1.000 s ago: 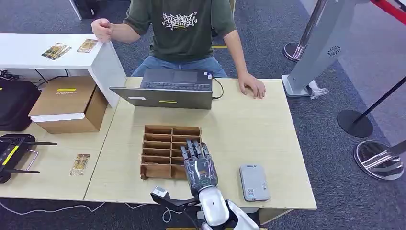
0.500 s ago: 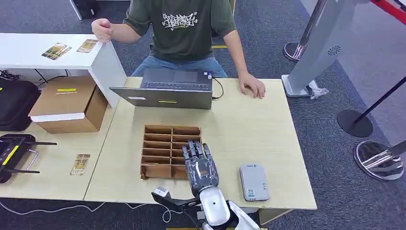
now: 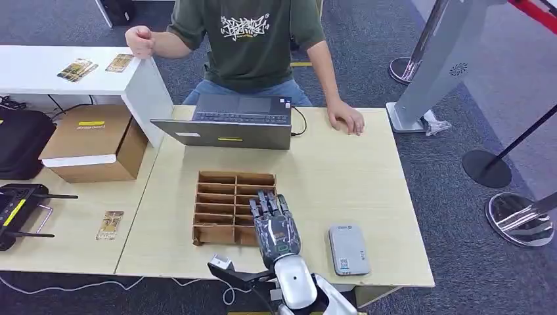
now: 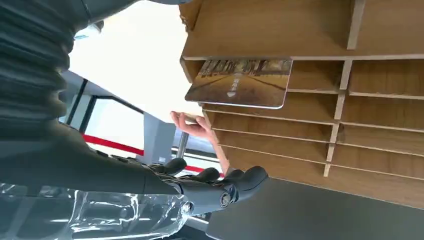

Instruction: Pass the card to the sensor for recognition and then transmit it.

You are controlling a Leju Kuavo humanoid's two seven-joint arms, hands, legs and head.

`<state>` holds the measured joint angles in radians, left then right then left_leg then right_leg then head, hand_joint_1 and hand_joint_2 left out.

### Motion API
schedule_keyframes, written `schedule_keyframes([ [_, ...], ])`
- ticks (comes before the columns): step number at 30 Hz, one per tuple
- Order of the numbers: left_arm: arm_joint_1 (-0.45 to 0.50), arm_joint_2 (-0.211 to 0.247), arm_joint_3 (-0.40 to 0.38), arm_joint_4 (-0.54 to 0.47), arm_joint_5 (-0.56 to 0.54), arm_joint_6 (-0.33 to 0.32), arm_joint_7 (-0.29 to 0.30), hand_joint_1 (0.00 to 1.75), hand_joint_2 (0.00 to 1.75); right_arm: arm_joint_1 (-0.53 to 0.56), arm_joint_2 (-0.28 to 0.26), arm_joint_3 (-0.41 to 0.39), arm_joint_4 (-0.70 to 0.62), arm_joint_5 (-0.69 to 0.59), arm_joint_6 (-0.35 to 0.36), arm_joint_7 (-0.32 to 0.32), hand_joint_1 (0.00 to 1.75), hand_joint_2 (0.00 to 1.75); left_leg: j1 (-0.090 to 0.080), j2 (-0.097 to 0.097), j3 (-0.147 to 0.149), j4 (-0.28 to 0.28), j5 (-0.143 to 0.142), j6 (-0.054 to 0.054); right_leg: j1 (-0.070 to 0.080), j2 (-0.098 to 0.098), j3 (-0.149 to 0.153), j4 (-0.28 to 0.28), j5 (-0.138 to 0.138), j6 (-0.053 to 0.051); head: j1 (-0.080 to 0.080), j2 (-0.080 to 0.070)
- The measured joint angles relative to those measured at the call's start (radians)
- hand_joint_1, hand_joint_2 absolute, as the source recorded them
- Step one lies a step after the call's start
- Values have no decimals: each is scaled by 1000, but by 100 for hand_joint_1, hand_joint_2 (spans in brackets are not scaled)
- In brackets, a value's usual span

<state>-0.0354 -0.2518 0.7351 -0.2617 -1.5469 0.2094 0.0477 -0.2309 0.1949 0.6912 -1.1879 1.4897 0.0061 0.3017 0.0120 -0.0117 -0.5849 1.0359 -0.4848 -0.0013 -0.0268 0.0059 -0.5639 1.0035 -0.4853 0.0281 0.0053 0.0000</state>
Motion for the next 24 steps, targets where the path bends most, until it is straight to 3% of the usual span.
schedule_keyframes([
  [24, -2, 0, 0, 2, -2, 0, 2, 0, 0, -39, -3, 0, 55, -4, -5, -23, 0, 175, 0, 0, 0, 0, 0, 0, 0, 0, 0, 0, 0, 0, 0, 0],
])
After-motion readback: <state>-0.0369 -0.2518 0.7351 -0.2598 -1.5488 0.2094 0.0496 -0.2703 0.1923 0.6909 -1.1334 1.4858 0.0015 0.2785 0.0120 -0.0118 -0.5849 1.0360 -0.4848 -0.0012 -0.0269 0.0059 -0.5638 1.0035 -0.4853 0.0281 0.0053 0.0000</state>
